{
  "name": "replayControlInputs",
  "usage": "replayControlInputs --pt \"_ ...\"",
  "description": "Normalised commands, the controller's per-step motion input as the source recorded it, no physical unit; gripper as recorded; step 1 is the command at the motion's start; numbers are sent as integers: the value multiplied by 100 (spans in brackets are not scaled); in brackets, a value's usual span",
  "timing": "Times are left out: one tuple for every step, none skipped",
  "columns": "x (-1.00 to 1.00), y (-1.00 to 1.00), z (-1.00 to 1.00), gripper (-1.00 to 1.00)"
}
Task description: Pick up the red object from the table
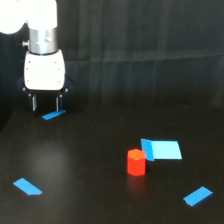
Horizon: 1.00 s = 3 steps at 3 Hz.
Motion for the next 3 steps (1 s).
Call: replayControlInputs --pt "-1 8 -17 100" --pt "4 -7 -7 100" --pt "53 -41 -12 100"
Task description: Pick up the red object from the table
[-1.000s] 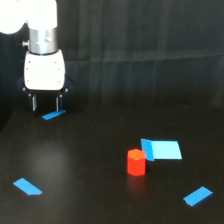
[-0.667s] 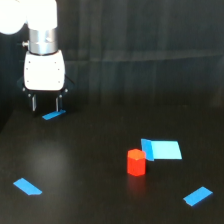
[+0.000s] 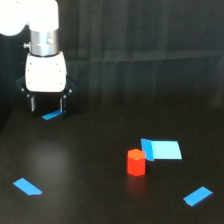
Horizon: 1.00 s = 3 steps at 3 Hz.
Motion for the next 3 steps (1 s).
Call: replayControlInputs --pt "73 -61 -7 100" --pt "83 -76 4 98" --pt "99 -78 -3 97"
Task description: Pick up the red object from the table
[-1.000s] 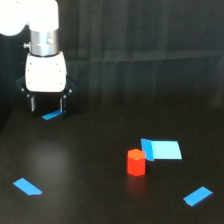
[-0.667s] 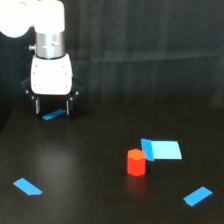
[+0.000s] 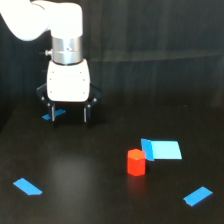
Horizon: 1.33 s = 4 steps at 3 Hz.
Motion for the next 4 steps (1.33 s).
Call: replayControlInputs --pt "100 -89 -32 100" --pt "96 -75 -39 96" --pt "100 -61 -32 96" --pt "66 -90 -30 100"
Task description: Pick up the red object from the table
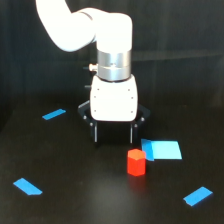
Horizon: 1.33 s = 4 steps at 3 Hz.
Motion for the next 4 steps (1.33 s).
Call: replayControlInputs --pt "50 -73 -4 100" --pt "9 -61 19 100" --pt "1 -62 15 100" --pt "14 -36 8 87"
